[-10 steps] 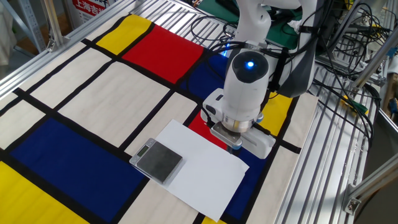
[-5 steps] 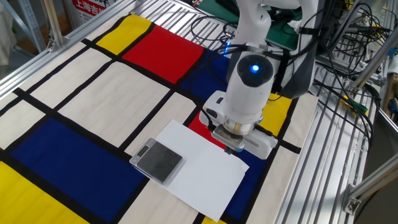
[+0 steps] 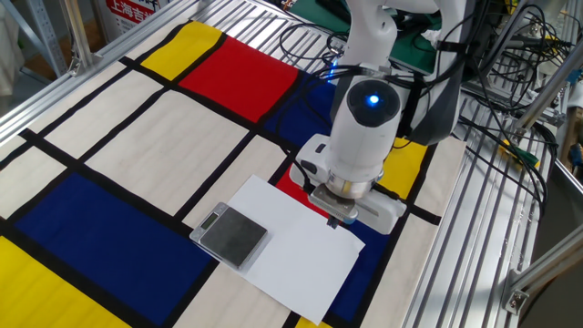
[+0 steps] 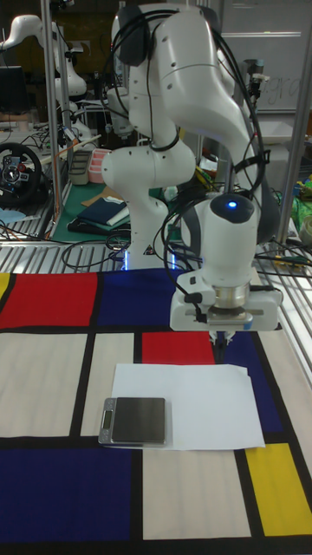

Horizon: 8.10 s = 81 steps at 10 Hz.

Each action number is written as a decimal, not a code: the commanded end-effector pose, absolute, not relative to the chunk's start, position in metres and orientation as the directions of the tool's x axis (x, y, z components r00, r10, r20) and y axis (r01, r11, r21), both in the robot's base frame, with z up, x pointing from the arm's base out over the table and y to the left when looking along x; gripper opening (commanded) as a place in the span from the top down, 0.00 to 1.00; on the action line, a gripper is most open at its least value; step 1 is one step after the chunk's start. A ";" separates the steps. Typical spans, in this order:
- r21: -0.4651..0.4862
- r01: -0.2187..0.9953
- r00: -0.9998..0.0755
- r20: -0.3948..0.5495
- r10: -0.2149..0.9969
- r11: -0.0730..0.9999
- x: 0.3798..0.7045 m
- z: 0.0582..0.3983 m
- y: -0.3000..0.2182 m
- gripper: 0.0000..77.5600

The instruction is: Unfold a piece of paper

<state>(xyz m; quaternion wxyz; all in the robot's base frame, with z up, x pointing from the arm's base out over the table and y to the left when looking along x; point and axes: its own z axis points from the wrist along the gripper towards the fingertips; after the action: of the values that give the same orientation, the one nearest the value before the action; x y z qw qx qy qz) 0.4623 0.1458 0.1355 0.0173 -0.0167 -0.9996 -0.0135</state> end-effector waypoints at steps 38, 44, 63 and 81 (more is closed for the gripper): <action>0.008 0.014 -0.998 0.056 0.013 1.000 0.458 0.053 0.169 0.99; 0.009 0.031 -0.997 0.074 0.030 0.999 0.452 0.076 0.162 0.99; 0.011 0.030 -0.996 0.084 0.029 0.999 0.454 0.054 0.171 0.99; 0.056 0.089 -0.988 0.132 0.080 0.994 0.445 0.069 0.166 0.99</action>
<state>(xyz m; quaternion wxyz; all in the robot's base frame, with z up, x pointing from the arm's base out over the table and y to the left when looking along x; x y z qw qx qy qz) 0.4463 0.1644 0.0638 0.0657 -0.0403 -0.9967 -0.0258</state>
